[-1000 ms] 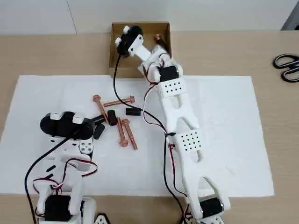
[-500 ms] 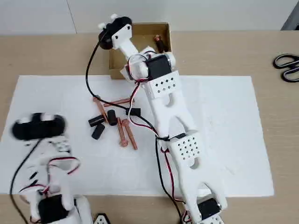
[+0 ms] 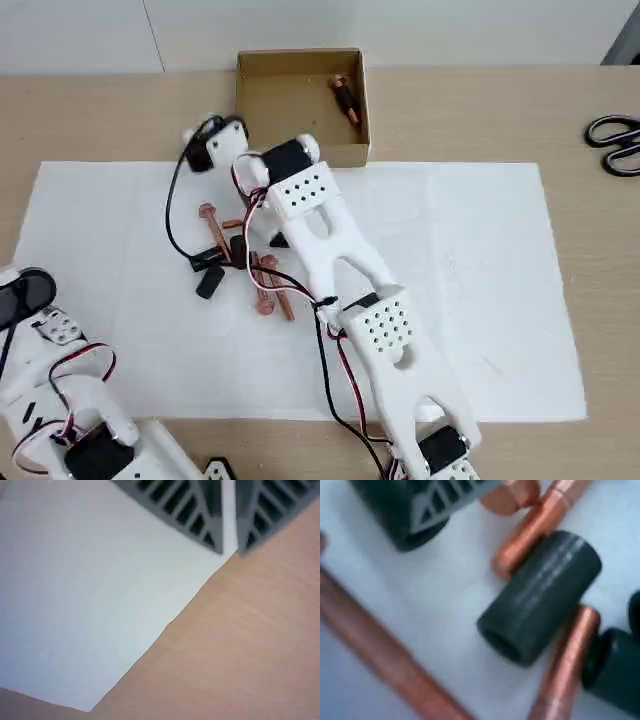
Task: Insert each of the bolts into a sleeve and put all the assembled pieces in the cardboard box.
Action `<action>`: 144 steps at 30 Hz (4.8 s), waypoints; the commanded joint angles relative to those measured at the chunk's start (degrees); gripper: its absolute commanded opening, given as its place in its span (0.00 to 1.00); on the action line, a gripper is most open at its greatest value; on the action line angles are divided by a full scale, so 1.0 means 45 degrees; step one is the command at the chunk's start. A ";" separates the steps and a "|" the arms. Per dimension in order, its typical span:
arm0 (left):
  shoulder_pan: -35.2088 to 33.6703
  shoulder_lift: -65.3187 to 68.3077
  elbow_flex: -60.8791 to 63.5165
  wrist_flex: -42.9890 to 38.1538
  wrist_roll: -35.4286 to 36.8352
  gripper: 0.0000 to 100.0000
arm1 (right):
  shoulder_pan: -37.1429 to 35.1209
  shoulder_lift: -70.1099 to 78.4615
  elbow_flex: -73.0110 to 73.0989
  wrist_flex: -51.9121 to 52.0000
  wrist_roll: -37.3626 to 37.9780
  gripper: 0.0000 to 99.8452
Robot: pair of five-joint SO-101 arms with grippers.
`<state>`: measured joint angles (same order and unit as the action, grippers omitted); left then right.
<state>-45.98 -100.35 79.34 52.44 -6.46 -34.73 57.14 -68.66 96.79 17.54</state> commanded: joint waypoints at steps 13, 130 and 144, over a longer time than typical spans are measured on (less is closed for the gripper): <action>-0.0020 -0.0020 -0.0029 -0.0274 -0.0117 0.01 | 0.0342 -0.6066 0.6271 0.0088 0.1993 0.14; 0.9553 1.8755 -1.5306 0.4962 0.7560 0.01 | 0.5011 -2.7888 2.7976 -0.8117 -0.2657 0.00; 0.9612 2.5905 -2.2945 1.0686 0.7658 0.05 | 0.5284 -3.5057 3.4618 -1.2142 -0.2618 0.00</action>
<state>-3.08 11.82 -13.76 96.04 27.47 -11.34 -96.26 86.15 43.69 5.23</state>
